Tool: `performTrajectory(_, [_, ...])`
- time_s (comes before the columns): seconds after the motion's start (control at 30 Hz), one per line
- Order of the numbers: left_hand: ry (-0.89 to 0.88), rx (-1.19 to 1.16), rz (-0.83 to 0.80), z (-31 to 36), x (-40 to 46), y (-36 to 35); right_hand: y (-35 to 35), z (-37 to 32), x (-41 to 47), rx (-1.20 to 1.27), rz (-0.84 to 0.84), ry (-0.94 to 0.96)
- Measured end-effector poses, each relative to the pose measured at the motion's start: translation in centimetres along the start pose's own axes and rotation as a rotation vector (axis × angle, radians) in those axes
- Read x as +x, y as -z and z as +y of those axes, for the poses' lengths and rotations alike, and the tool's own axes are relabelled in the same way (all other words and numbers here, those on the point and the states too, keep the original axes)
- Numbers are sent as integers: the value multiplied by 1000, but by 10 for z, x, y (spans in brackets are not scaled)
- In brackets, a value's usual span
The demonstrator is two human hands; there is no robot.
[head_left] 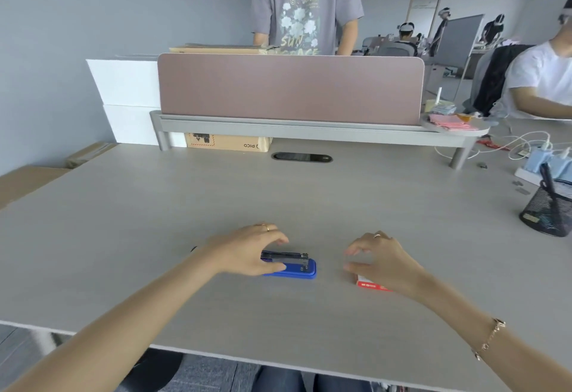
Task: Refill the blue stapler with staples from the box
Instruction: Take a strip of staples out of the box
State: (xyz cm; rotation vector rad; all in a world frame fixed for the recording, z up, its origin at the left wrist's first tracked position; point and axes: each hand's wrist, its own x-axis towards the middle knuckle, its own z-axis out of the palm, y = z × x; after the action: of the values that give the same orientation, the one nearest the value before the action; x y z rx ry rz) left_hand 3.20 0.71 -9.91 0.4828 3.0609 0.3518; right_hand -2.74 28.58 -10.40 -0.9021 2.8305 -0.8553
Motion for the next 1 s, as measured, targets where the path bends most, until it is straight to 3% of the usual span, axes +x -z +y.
performTrajectory(0.47, [-229,-19,66,87,69,-46,22,48,-44,-273,63,-13])
performTrajectory(0.63, [-210,-35,98,91,71,-48,23,45,-43,-397,43,21])
performTrajectory(1.0, [-193,-36,60,94,73,-46,23,46,-45,-427,63,5])
